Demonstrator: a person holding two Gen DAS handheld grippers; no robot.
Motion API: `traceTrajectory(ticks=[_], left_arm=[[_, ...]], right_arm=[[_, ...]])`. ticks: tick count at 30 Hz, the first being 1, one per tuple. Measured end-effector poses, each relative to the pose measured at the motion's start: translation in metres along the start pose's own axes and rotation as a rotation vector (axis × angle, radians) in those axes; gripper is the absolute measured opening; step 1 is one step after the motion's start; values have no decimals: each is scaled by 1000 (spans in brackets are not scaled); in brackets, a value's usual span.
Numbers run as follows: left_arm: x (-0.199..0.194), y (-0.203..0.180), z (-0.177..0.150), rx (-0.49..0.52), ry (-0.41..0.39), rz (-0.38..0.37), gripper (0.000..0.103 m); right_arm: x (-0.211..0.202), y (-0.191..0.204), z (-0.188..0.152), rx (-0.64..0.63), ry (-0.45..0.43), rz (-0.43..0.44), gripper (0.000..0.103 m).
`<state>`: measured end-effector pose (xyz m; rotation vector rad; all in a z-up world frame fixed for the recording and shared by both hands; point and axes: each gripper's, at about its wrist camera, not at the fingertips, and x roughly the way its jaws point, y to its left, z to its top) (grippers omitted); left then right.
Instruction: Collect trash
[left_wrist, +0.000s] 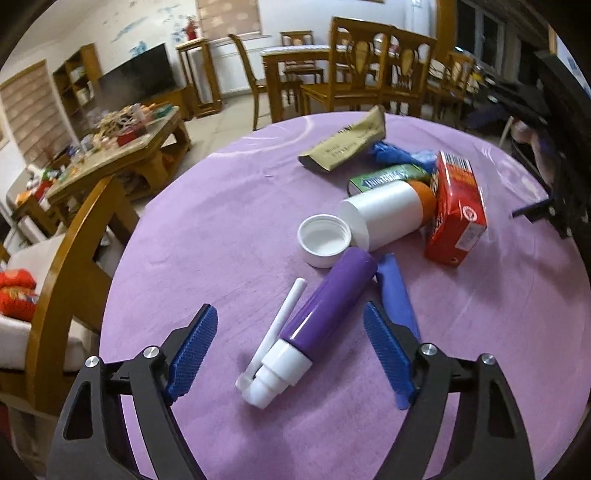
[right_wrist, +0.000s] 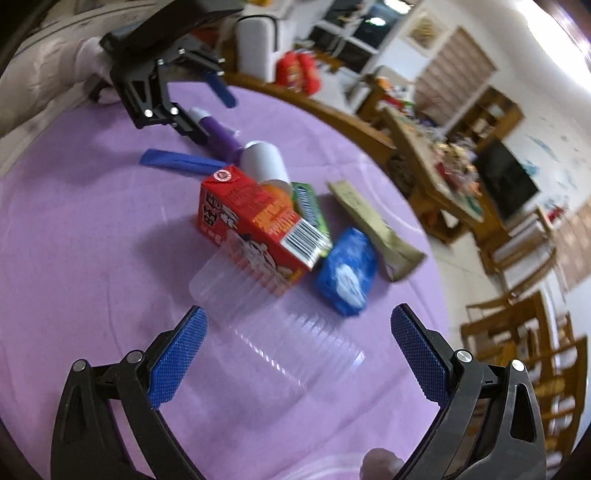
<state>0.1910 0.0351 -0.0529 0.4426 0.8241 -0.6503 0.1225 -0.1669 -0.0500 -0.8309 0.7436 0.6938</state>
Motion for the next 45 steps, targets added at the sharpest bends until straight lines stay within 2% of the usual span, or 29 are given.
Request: traceTrajectory(ticks=[3, 4, 5, 6, 9, 12, 14, 16, 22, 26, 28, 32, 37, 45], left_arm=[[7, 2, -1, 8, 17, -4, 76], [9, 4, -3, 3, 26, -16, 68], [10, 5, -2, -5, 31, -33, 62], [9, 8, -1, -18, 26, -51, 59], [11, 10, 1, -34, 30, -79, 50], [11, 8, 3, -41, 29, -81, 42], [10, 3, 5, -46, 27, -83, 32], [8, -1, 4, -51, 29, -89, 32], [-2, -11, -1, -67, 24, -94, 32], [-27, -14, 1, -117, -51, -95, 32], [-39, -19, 5, -142, -90, -99, 32], [-62, -41, 13, -158, -169, -100, 32], [-79, -80, 30, -150, -248, -127, 31], [-85, -123, 50, -140, -313, -182, 30]], right_arm=[[19, 1, 5, -35, 49, 47, 98], [24, 1, 5, -36, 64, 65, 95], [28, 0, 4, -26, 72, 97, 86], [30, -1, 4, -13, 76, 126, 83], [27, -4, 1, 30, 54, 131, 78], [15, -6, -3, 76, 17, 150, 61], [9, -5, -4, 98, 5, 148, 48], [1, -3, -6, 116, -13, 153, 40], [-23, 9, -9, 187, -60, 133, 39], [-46, 7, -16, 287, -126, 134, 39], [-59, 6, -19, 380, -178, 150, 39], [-82, 10, -22, 528, -286, 174, 39], [-113, 16, -39, 681, -415, 149, 39], [-155, 17, -83, 853, -516, 101, 39]])
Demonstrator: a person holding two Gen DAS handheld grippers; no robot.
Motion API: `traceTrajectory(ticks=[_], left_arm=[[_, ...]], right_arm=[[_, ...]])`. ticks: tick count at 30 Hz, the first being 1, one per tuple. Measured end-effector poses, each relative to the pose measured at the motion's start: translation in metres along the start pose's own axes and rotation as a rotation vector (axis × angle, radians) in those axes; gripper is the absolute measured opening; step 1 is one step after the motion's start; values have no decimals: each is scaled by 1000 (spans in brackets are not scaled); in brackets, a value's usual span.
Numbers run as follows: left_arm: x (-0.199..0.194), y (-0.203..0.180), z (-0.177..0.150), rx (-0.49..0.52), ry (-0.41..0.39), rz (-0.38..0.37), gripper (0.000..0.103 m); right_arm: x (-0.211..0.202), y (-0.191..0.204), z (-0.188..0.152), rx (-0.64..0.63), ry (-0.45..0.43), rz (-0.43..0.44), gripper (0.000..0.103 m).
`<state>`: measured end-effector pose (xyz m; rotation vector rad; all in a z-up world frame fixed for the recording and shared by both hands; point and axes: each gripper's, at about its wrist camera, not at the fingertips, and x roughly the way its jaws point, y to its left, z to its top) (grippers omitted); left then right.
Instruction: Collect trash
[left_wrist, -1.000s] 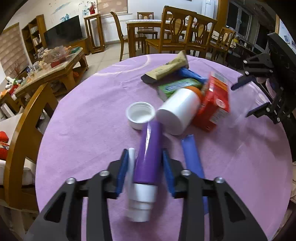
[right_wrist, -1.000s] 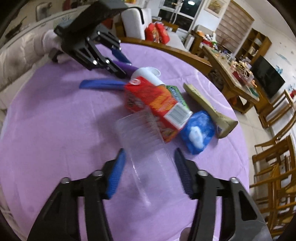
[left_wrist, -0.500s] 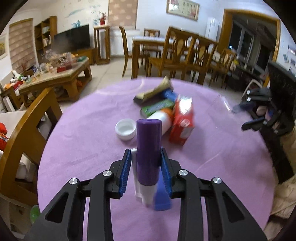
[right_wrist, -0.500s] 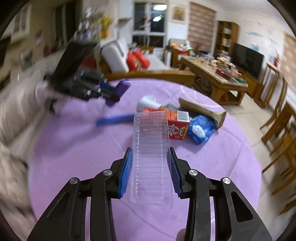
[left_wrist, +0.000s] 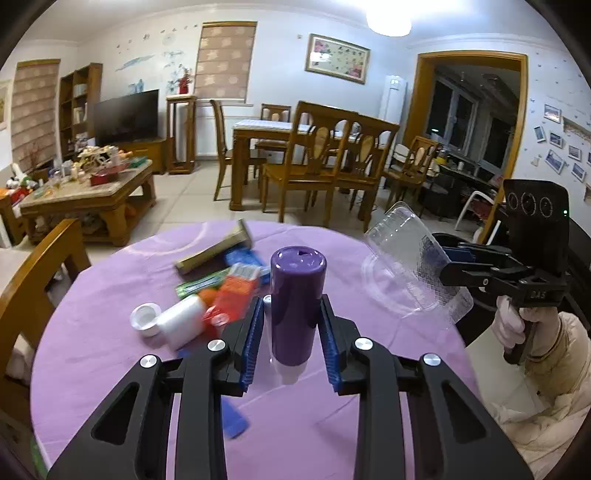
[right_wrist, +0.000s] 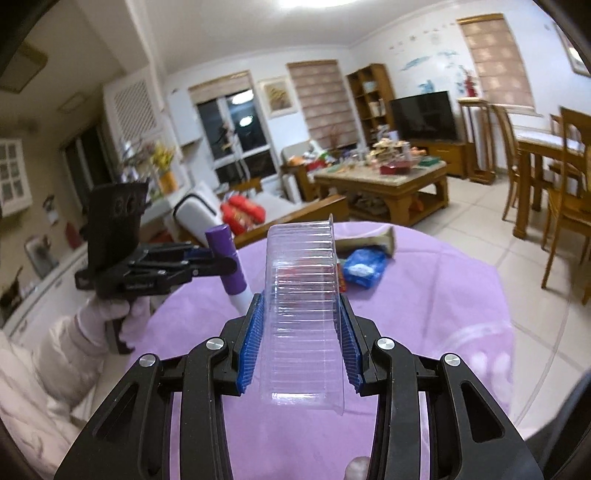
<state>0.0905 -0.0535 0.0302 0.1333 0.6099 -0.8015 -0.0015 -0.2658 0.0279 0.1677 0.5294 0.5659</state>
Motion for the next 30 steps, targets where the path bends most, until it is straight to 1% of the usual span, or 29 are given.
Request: traceTrajectory(ticks=[3, 4, 5, 9, 13, 24, 30], left_arm=[[9, -15, 8, 8, -5, -31, 30], [12, -21, 11, 18, -6, -33, 28], [15, -27, 12, 26, -8, -35, 25], [30, -51, 21, 25, -17, -90, 25], [46, -79, 31, 51, -33, -136, 25], [86, -150, 47, 115, -34, -261, 25], [104, -186, 60, 130, -46, -336, 25]], right_arm=[[-22, -11, -3, 41, -36, -27, 39], [-32, -15, -5, 53, -50, -40, 39], [-37, -17, -7, 61, -60, -49, 39], [-72, -32, -19, 113, -116, -106, 39], [-107, -47, -32, 146, -177, -177, 39], [-214, -89, -77, 267, -316, -360, 39], [-260, -111, -110, 322, -373, -466, 39]])
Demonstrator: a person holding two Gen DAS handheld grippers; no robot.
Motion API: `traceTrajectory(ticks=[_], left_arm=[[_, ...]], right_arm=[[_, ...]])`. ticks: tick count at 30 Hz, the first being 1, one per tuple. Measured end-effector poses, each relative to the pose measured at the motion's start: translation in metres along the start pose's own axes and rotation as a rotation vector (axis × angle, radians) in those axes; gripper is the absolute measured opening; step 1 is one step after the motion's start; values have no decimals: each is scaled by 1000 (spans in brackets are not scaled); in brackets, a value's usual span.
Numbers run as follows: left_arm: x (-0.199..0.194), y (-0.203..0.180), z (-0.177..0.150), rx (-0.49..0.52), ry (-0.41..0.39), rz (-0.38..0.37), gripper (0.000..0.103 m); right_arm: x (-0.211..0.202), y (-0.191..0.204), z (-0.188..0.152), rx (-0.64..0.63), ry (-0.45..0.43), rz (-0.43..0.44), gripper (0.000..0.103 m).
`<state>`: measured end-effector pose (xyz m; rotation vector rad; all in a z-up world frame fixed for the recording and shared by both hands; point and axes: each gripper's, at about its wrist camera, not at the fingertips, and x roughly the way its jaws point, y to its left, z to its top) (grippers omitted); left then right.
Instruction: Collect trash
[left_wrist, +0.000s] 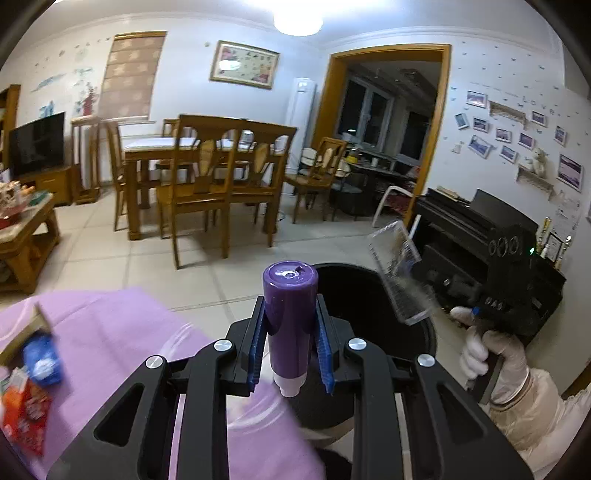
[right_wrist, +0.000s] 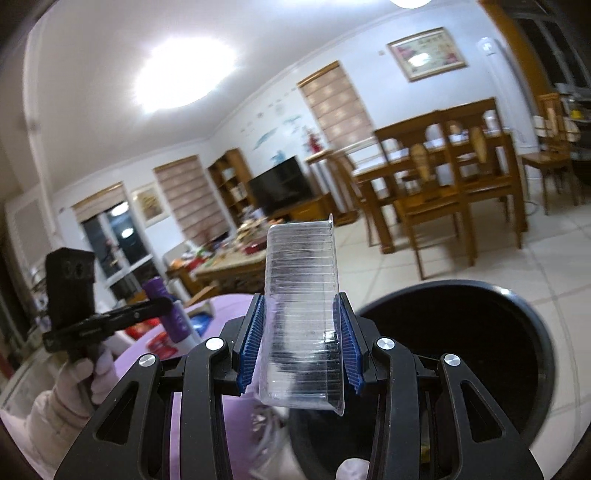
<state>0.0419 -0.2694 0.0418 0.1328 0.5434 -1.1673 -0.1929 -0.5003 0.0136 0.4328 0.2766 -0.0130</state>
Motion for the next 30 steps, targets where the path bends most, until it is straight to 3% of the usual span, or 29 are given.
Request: traceTrajectory(ticks=[12, 18, 30], left_arm=[[63, -54, 0, 1, 27, -107, 25], [86, -71, -10, 26, 73, -120, 25], [109, -84, -12, 47, 127, -117, 25]], right_arm=[[-37, -64, -25, 65, -55, -137, 39], [-44, -92, -39, 97, -60, -176, 39], [-37, -107, -55, 122, -48, -203, 39]])
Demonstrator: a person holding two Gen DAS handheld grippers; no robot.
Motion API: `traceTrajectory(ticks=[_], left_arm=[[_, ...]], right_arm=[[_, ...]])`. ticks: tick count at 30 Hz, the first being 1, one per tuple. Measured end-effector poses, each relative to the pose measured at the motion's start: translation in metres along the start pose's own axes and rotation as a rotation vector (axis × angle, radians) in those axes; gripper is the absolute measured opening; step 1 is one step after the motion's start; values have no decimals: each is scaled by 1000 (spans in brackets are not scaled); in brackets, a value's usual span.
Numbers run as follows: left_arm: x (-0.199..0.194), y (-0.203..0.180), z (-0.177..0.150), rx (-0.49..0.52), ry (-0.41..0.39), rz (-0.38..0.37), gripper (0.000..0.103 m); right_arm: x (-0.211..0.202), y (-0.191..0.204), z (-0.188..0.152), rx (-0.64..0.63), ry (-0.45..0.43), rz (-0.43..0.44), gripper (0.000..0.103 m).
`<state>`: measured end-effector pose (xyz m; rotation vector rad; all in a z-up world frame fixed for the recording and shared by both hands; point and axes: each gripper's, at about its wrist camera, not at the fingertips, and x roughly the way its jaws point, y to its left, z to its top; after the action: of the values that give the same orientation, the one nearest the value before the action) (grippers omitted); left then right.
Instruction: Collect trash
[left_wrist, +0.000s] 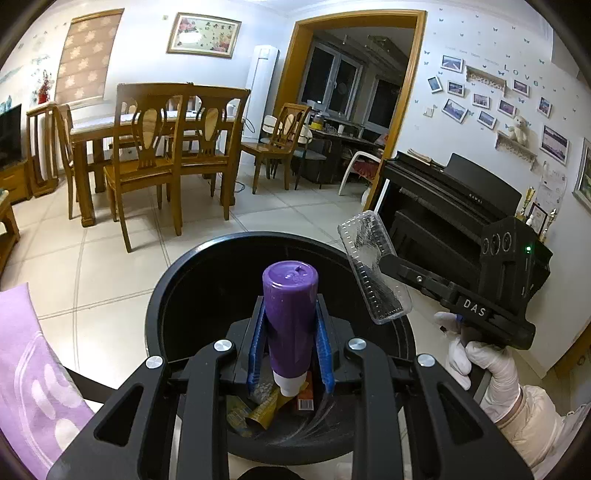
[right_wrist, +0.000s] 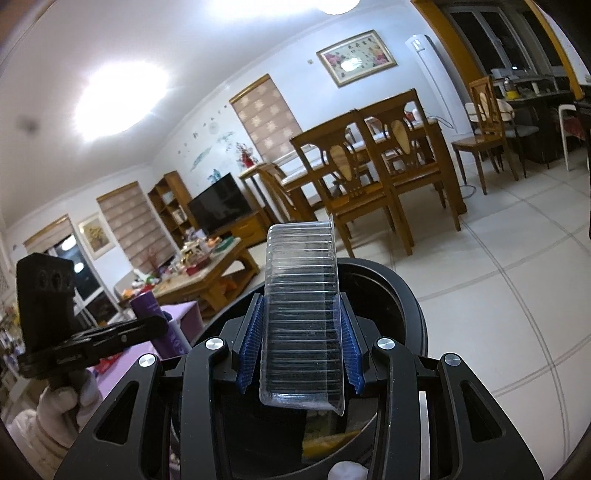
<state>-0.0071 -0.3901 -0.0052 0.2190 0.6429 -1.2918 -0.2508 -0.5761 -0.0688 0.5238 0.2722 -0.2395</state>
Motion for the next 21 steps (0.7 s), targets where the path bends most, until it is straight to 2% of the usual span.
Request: traceTrajectory(ticks=[9, 21], left_arm=[[10, -3, -2, 4, 21, -1, 25], [14, -5, -3, 3, 29, 6, 25]], right_arm=[[9, -13, -8, 16, 10, -12, 39], [21, -3, -5, 15, 25, -17, 39]])
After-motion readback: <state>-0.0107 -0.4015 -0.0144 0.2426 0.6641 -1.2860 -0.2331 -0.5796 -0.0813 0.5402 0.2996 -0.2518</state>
